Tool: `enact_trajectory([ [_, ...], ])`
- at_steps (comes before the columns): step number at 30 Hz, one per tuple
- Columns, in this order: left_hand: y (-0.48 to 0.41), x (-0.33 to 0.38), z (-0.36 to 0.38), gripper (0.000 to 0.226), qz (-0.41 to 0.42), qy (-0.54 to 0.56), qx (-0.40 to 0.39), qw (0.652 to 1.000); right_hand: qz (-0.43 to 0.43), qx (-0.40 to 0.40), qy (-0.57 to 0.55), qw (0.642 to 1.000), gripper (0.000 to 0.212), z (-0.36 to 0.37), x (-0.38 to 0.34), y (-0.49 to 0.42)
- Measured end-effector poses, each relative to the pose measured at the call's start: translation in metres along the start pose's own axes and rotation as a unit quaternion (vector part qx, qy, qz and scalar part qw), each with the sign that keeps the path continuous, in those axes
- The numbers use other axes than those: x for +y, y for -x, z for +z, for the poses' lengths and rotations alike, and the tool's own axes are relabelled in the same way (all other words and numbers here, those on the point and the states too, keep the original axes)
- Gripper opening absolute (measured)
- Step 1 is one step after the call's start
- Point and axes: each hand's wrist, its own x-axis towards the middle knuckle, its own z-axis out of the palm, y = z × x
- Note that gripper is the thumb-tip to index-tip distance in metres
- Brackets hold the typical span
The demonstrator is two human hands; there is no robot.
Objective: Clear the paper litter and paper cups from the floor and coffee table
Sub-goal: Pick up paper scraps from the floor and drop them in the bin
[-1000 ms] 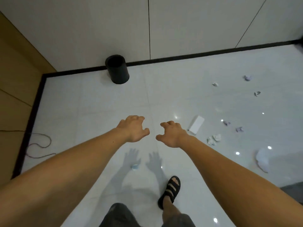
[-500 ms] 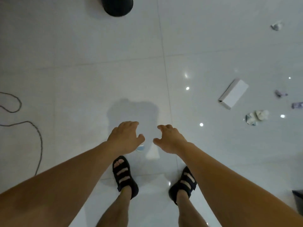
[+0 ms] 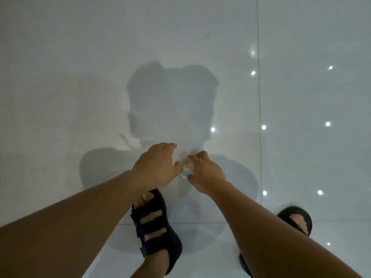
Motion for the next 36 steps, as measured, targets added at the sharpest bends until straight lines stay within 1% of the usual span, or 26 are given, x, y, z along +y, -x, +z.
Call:
enact_trajectory([
  [2,-0.005,-0.003,0.007,0.065,0.01,-0.004,-0.009,1.0,-0.002,0.01,0.001,1.0,0.039,0.011,0.003,-0.008],
  [4,-0.003,-0.003,0.01,0.069,0.017,-0.004,-0.027,0.999,0.02,0.02,-0.05,0.998,0.028,0.015,0.006,-0.006],
  [6,0.005,0.004,0.007,0.076,0.029,-0.001,-0.053,0.998,0.049,0.048,-0.131,0.989,0.026,0.008,0.01,0.007],
  [8,0.017,0.021,-0.002,0.082,0.052,0.006,-0.072,0.996,0.056,0.082,-0.205,0.974,0.027,-0.009,0.015,0.031],
  [11,0.039,0.066,-0.027,0.084,0.097,0.014,-0.072,0.993,0.015,0.151,-0.279,0.948,0.026,-0.05,0.024,0.087],
  [14,0.064,0.132,-0.063,0.07,0.14,0.037,-0.052,0.988,-0.02,0.205,-0.336,0.919,0.022,-0.099,0.038,0.15],
  [17,0.092,0.21,-0.098,0.037,0.208,0.018,-0.059,0.976,-0.017,0.266,-0.364,0.893,0.022,-0.148,0.062,0.208],
  [18,0.102,0.236,-0.108,0.03,0.225,0.01,-0.059,0.972,-0.008,0.284,-0.37,0.884,0.022,-0.164,0.072,0.226],
  [20,0.119,0.287,-0.121,0.029,0.25,-0.008,-0.057,0.967,0.015,0.296,-0.392,0.871,0.022,-0.194,0.094,0.26],
  [22,0.135,0.337,-0.129,0.034,0.268,-0.034,-0.045,0.962,0.017,0.308,-0.412,0.857,0.026,-0.221,0.12,0.293],
  [24,0.149,0.384,-0.129,0.042,0.266,-0.059,-0.032,0.962,0.023,0.314,-0.409,0.856,0.033,-0.242,0.151,0.325],
  [27,0.162,0.435,-0.125,0.05,0.236,-0.079,-0.013,0.969,0.069,0.31,-0.361,0.877,0.043,-0.266,0.195,0.361],
  [31,0.169,0.509,-0.119,0.048,0.236,-0.096,0.001,0.967,0.148,0.298,-0.299,0.894,0.055,-0.292,0.271,0.404],
  [36,0.148,0.569,-0.112,0.049,0.245,-0.097,-0.011,0.964,0.217,0.268,-0.278,0.897,0.059,-0.317,0.338,0.411],
])
